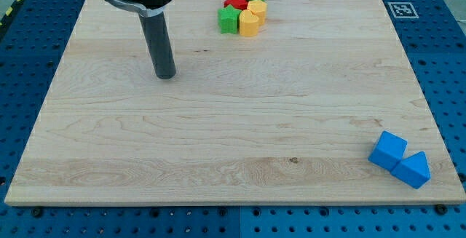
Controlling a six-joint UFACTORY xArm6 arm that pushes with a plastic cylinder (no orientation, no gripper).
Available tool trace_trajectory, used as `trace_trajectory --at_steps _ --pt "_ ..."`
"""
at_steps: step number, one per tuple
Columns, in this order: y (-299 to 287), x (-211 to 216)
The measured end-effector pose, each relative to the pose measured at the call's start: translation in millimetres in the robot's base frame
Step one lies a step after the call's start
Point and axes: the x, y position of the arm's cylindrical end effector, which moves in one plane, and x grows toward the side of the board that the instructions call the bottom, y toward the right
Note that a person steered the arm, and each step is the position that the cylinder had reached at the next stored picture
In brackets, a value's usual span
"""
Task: Push blue triangle towards center right
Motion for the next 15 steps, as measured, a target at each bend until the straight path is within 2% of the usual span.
trace_trajectory --at_steps 7,8,10,11,12,13,15 --pt "5 21" --pt "47 8" --pt "187 6" --pt "263 12" --pt "323 49" --pt "368 91" --pt "373 100"
